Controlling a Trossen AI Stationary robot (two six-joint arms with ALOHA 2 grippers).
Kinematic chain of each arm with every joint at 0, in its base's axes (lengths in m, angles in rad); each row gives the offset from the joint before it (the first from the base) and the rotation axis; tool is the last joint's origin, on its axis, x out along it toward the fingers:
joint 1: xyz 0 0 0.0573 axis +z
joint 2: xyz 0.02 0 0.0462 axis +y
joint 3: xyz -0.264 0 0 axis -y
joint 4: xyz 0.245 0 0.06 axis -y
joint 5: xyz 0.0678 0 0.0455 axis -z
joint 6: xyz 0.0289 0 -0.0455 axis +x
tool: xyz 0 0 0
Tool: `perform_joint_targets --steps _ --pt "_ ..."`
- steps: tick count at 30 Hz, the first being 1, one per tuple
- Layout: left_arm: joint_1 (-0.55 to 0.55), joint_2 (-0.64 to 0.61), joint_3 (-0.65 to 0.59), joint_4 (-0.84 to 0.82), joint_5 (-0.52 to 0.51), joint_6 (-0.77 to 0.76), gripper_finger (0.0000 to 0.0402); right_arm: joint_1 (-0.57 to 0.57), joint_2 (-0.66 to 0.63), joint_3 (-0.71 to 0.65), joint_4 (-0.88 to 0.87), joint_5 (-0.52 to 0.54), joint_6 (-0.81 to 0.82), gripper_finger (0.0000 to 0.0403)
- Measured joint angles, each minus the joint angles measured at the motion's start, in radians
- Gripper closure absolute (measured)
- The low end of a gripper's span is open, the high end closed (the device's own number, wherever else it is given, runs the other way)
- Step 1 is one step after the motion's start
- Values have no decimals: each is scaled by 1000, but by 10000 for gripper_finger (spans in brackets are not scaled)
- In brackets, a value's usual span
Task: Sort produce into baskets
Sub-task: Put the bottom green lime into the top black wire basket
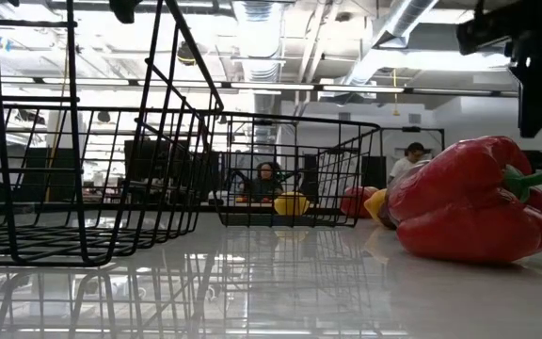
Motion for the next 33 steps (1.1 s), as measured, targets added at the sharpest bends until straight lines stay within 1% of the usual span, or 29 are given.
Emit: perform_joint_targets --steps 2,6,8,10,12,15,18,23,28,33 --pt "0 2 0 -1 0 15 140 -38 -20 0 13 -5 -1 42" --pt "0 0 0 -20 3 14 140 -115 -42 0 25 -54 -35 13" --pt "0 0 0 -47 19 -2 140 -136 -42 0 28 -61 -43 6" --pt "0 2 0 -67 34 -15 140 -149 -43 -8 29 -56 -45 6" --pt "0 1 0 -74 47 -30 140 -157 -55 -45 41 -56 -40 9" --pt "0 1 0 -87 60 -43 140 -154 -92 -143 94 -74 -14 9" --pt "-2 1 0 -90 60 -62 140 -136 -148 -254 143 -118 35 9" --pt "-22 1 0 -90 53 -67 140 -123 -243 -378 267 -128 96 9" --pt "-41 1 0 -99 51 -68 140 -142 -272 -426 315 -106 152 9" --pt "-47 2 0 -125 49 -68 140 -166 -233 -448 395 -99 164 9"
